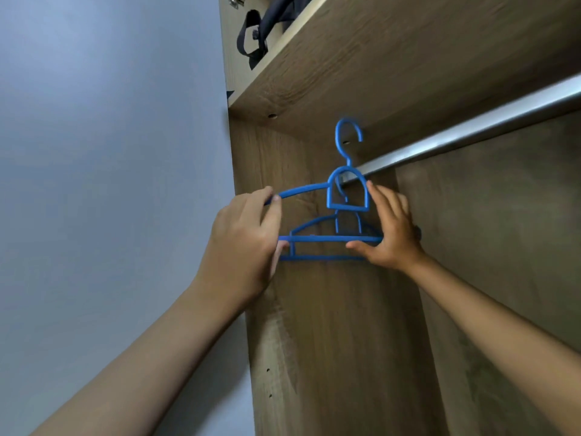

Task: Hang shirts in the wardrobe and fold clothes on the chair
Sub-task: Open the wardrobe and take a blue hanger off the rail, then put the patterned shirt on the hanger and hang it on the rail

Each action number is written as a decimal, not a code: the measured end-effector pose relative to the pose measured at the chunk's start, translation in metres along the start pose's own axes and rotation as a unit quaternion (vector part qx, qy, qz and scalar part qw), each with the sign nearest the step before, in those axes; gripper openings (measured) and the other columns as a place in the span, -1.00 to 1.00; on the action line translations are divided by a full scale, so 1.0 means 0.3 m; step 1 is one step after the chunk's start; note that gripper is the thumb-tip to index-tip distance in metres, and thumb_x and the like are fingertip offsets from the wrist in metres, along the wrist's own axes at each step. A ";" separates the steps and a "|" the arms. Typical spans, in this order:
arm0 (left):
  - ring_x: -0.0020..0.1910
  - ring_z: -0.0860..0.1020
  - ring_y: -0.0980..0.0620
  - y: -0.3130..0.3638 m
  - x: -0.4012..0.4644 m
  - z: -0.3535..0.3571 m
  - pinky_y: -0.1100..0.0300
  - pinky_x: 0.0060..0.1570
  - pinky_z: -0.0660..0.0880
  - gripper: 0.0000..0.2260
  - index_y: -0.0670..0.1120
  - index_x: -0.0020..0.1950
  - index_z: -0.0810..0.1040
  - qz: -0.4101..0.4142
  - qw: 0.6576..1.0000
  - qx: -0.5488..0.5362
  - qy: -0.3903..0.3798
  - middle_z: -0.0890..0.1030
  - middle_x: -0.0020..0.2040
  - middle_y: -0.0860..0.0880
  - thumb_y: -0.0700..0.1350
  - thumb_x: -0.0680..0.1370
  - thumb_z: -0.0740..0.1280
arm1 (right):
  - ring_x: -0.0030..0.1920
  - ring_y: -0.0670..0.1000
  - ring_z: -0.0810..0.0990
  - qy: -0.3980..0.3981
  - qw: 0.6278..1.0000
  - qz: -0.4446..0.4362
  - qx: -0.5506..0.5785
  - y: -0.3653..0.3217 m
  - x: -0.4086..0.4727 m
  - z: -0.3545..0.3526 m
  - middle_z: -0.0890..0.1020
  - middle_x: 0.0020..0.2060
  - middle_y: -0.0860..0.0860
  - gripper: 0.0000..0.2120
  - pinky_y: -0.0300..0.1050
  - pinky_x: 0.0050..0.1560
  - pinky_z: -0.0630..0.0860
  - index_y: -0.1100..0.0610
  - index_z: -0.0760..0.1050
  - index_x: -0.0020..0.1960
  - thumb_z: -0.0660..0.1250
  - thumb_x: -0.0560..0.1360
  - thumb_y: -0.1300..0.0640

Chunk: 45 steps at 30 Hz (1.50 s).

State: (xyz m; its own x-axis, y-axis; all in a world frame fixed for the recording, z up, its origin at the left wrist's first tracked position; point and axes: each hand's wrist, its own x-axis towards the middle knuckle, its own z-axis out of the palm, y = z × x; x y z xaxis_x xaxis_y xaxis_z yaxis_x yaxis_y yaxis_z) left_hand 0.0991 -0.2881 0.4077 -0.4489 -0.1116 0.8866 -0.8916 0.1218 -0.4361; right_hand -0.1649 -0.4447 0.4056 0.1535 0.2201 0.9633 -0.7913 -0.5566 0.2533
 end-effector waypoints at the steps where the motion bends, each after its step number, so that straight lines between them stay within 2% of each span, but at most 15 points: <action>1: 0.05 0.55 -0.33 0.000 -0.028 -0.034 -0.10 -0.05 0.52 -0.41 -0.38 0.20 0.51 -0.002 1.000 0.002 0.002 0.55 0.13 -0.33 -0.18 0.25 0.57 | 0.21 0.19 0.40 0.019 1.000 0.000 0.005 -0.037 -0.005 -0.012 0.43 0.29 0.22 -0.01 -0.11 0.27 0.26 0.30 0.26 0.44 0.16 0.36 -0.49; 4: 0.05 0.54 -0.31 -0.014 -0.134 -0.151 -0.09 -0.08 0.51 -0.45 -0.36 0.23 0.49 -0.009 1.000 0.020 -0.003 0.54 0.14 -0.31 -0.15 0.33 0.52 | 0.14 0.16 0.41 0.049 0.999 -0.004 0.021 -0.179 -0.030 -0.044 0.48 0.22 0.23 -0.01 -0.09 0.23 0.29 0.34 0.33 0.40 0.14 0.36 -0.50; 7: 0.00 0.52 -0.22 -0.047 -0.258 -0.301 0.02 -0.19 0.49 -0.51 -0.30 0.22 0.51 -0.017 0.998 0.057 -0.009 0.54 0.09 -0.23 -0.01 0.42 0.38 | 0.13 0.20 0.47 0.052 0.997 -0.007 0.048 -0.350 -0.071 -0.054 0.49 0.21 0.23 0.00 0.07 0.21 0.38 0.35 0.35 0.38 0.19 0.34 -0.49; 9: -0.05 0.49 -0.16 -0.068 -0.338 -0.411 0.07 -0.25 0.45 -0.46 -0.26 0.22 0.52 -0.029 0.995 0.088 -0.030 0.54 0.05 -0.19 0.12 0.42 0.29 | 0.12 0.21 0.51 0.054 0.995 -0.019 0.082 -0.482 -0.087 -0.052 0.51 0.20 0.22 0.00 0.11 0.17 0.43 0.36 0.37 0.37 0.24 0.33 -0.48; 12: -0.09 0.48 -0.15 -0.101 -0.446 -0.579 0.09 -0.29 0.42 -0.39 -0.21 0.24 0.53 -0.059 0.984 0.148 -0.080 0.54 0.04 -0.16 0.22 0.39 0.26 | 0.10 0.20 0.55 0.070 0.987 -0.031 0.139 -0.705 -0.090 -0.054 0.54 0.19 0.21 -0.02 0.10 0.08 0.48 0.38 0.42 0.32 0.28 0.32 -0.46; 15: -0.09 0.48 -0.15 -0.132 -0.543 -0.769 0.09 -0.26 0.41 -0.36 -0.19 0.26 0.52 -0.099 0.970 0.188 -0.119 0.54 0.04 -0.15 0.24 0.36 0.31 | 0.08 0.17 0.54 0.054 0.979 -0.009 0.195 -0.945 -0.092 -0.076 0.55 0.19 0.18 -0.03 0.05 0.06 0.46 0.34 0.42 0.34 0.31 0.30 -0.46; 19: -0.11 0.55 -0.21 -0.153 -0.659 -1.030 0.02 -0.26 0.47 -0.30 -0.22 0.28 0.51 -0.124 0.949 0.221 -0.187 0.55 0.01 -0.19 0.13 0.25 0.54 | 0.07 0.17 0.54 0.032 0.959 -0.006 0.281 -1.268 -0.084 -0.143 0.54 0.18 0.16 -0.02 0.01 0.06 0.42 0.35 0.42 0.33 0.38 0.27 -0.44; 24: -0.06 0.55 -0.19 -0.157 -0.834 -1.408 0.04 -0.28 0.51 -0.15 -0.19 0.32 0.47 -0.189 0.901 0.276 -0.276 0.54 0.04 -0.17 0.13 0.13 0.59 | 0.08 0.14 0.54 0.023 0.922 -0.021 0.387 -1.717 -0.066 -0.276 0.55 0.18 0.15 0.00 0.00 0.06 0.42 0.34 0.42 0.33 0.40 0.24 -0.45; 27: -0.08 0.53 -0.18 -0.171 -0.944 -1.624 -0.01 -0.30 0.55 -0.16 -0.21 0.33 0.46 -0.234 0.870 0.309 -0.305 0.53 0.04 -0.18 0.08 0.14 0.60 | 0.09 0.11 0.52 0.012 0.892 -0.018 0.452 -1.982 -0.055 -0.353 0.55 0.17 0.13 0.00 -0.01 0.06 0.42 0.32 0.42 0.34 0.40 0.24 -0.46; 32: -0.15 0.51 -0.15 -0.213 -1.143 -1.961 0.08 -0.37 0.51 -0.17 -0.23 0.32 0.45 -0.300 0.810 0.366 -0.346 0.52 0.01 -0.18 0.05 0.14 0.61 | 0.10 0.04 0.47 -0.002 0.843 -0.025 0.538 -2.424 -0.034 -0.469 0.52 0.17 0.08 -0.01 -0.08 0.03 0.33 0.29 0.44 0.34 0.36 0.24 -0.48; 38: -0.05 0.51 -0.12 -0.302 -1.387 -2.326 0.04 -0.24 0.57 -0.18 -0.20 0.38 0.39 -0.340 0.753 0.424 -0.371 0.51 0.06 -0.16 0.09 0.22 0.57 | 0.06 0.09 0.53 -0.025 0.787 -0.046 0.615 -2.934 -0.007 -0.575 0.57 0.13 0.10 -0.03 -0.04 0.02 0.37 0.28 0.48 0.31 0.36 0.24 -0.49; 41: -0.02 0.51 -0.10 -0.358 -1.483 -2.480 0.07 -0.18 0.57 -0.18 -0.20 0.38 0.40 -0.363 0.718 0.449 -0.389 0.51 0.07 -0.14 0.10 0.23 0.57 | 0.07 0.11 0.54 -0.041 0.750 -0.056 0.658 -3.178 0.011 -0.606 0.56 0.16 0.10 -0.03 -0.01 0.04 0.39 0.27 0.45 0.33 0.33 0.26 -0.50; 45: -0.02 0.51 -0.07 -0.442 -1.601 -2.680 0.11 -0.23 0.56 -0.19 -0.18 0.37 0.41 -0.399 0.666 0.481 -0.406 0.51 0.09 -0.12 0.13 0.23 0.56 | 0.09 0.06 0.49 -0.077 0.674 -0.094 0.728 -3.476 0.082 -0.647 0.52 0.22 0.03 0.00 -0.03 0.06 0.37 0.18 0.37 0.41 0.29 0.25 -0.53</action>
State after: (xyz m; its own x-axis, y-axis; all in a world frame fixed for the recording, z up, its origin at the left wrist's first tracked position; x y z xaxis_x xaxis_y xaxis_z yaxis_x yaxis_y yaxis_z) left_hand 0.4805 0.5423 0.1637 0.6563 -0.3065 0.6895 -0.3145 -0.9417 -0.1193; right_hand 0.5492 0.2967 0.1479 0.3191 0.3732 0.8711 0.6541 -0.7519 0.0825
